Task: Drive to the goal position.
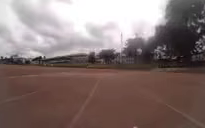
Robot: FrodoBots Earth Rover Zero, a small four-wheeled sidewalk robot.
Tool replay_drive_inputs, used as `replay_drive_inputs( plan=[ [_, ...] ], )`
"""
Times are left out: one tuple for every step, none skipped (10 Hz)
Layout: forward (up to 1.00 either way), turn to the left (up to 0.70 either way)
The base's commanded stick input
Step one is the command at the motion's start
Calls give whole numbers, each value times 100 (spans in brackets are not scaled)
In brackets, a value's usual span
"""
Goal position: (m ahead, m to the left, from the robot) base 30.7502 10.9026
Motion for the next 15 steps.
replay_drive_inputs(
  plan=[
    [70,-35],
    [70,-35],
    [70,-35],
    [70,-35],
    [70,0],
    [70,0],
    [70,0],
    [70,0],
    [70,0],
    [70,0],
    [70,0],
    [70,0],
    [70,0],
    [70,0],
    [70,0]
  ],
)
